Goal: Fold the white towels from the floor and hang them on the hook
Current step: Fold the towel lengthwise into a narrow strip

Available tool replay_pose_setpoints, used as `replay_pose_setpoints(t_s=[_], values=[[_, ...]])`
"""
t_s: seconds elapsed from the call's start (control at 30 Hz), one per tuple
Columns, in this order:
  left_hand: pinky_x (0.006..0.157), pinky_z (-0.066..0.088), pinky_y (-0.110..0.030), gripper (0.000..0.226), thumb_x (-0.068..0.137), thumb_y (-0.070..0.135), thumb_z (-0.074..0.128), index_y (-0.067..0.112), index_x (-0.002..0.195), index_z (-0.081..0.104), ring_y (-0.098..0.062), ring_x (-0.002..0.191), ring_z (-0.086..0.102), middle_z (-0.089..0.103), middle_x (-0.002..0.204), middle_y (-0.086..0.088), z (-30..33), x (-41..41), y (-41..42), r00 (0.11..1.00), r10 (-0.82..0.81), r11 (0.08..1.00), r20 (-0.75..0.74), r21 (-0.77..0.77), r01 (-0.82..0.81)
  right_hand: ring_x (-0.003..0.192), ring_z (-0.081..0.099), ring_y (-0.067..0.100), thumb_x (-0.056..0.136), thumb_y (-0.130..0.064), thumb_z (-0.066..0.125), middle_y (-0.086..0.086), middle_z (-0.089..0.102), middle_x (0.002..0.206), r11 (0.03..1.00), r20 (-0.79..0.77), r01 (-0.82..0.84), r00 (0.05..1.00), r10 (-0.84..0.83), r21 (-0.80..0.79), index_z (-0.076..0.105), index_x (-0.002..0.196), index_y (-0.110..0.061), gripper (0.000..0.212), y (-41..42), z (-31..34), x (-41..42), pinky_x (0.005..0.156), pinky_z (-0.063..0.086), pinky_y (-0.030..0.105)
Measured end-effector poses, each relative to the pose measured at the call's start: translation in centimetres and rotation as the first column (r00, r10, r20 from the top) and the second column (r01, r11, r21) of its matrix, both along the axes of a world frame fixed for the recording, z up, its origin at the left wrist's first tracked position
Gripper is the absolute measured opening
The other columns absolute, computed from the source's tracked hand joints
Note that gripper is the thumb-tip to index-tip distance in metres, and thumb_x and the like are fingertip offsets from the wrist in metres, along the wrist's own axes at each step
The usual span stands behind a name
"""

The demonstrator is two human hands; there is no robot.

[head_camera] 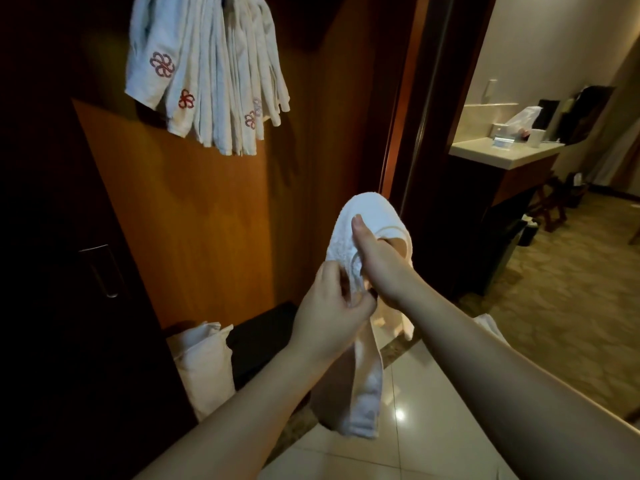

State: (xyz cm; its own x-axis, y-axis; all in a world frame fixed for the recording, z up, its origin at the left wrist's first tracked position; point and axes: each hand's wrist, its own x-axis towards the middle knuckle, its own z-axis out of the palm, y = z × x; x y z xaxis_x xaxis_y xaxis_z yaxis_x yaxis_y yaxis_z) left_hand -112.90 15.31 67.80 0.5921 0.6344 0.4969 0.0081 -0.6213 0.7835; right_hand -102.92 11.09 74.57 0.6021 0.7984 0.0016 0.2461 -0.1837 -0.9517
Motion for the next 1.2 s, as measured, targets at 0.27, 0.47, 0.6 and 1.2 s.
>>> replay_pose_setpoints(t_s=[0.27, 0.47, 0.6, 1.2], values=[[0.051, 0.04, -0.014, 0.043, 0.09, 0.02, 0.066, 0.05, 0.077, 0.037, -0.001, 0.076, 0.054, 0.047, 0.087, 0.019, 0.8, -0.3, 2.0, 0.965, 0.257, 0.963, -0.051, 0.095, -0.251, 0.077, 0.049, -0.003, 0.087, -0.08, 0.035, -0.026, 0.048, 0.081, 0.987, 0.312, 0.162, 0.937, -0.158, 0.011, 0.052, 0.087, -0.035, 0.049, -0.4, -0.7, 0.8, 0.071, 0.037, 0.02], [0.063, 0.045, -0.015, 0.039, 0.088, 0.024, 0.073, 0.038, 0.109, 0.042, -0.001, 0.086, 0.053, 0.048, 0.105, 0.02, -0.3, -0.1, 2.7, 0.941, 0.293, 0.956, -0.171, 0.077, -0.284, 0.07, 0.058, -0.015, 0.094, -0.056, 0.051, -0.038, 0.061, 0.069, 0.944, 0.378, 0.255, 0.869, -0.318, 0.208, 0.061, 0.064, -0.025, 0.044, -1.4, 0.4, 1.5, 0.062, 0.041, 0.025], [0.052, 0.032, -0.013, 0.037, 0.087, 0.012, 0.069, 0.036, 0.081, 0.042, -0.003, 0.07, 0.052, 0.047, 0.083, 0.015, 0.7, -1.0, 3.9, 0.907, 0.39, 0.916, -0.156, 0.162, -0.366, 0.07, 0.062, 0.001, 0.093, -0.053, 0.056, -0.011, 0.064, 0.067, 0.937, 0.336, 0.286, 0.879, -0.339, 0.199, 0.059, 0.068, -0.029, 0.035, -2.2, 1.1, 2.3, 0.072, 0.049, 0.027], [0.048, 0.049, -0.034, 0.028, 0.092, 0.008, 0.062, 0.03, 0.093, 0.045, -0.008, 0.063, 0.055, 0.053, 0.08, 0.011, -2.8, -0.7, 5.7, 0.879, 0.415, 0.906, -0.235, 0.194, -0.376, 0.071, 0.074, 0.016, 0.07, -0.046, 0.067, -0.012, 0.074, 0.068, 0.845, -0.297, 0.412, 0.9, -0.319, 0.341, 0.069, 0.073, -0.017, 0.029, -2.0, 2.9, 2.3, 0.072, 0.058, 0.04]])
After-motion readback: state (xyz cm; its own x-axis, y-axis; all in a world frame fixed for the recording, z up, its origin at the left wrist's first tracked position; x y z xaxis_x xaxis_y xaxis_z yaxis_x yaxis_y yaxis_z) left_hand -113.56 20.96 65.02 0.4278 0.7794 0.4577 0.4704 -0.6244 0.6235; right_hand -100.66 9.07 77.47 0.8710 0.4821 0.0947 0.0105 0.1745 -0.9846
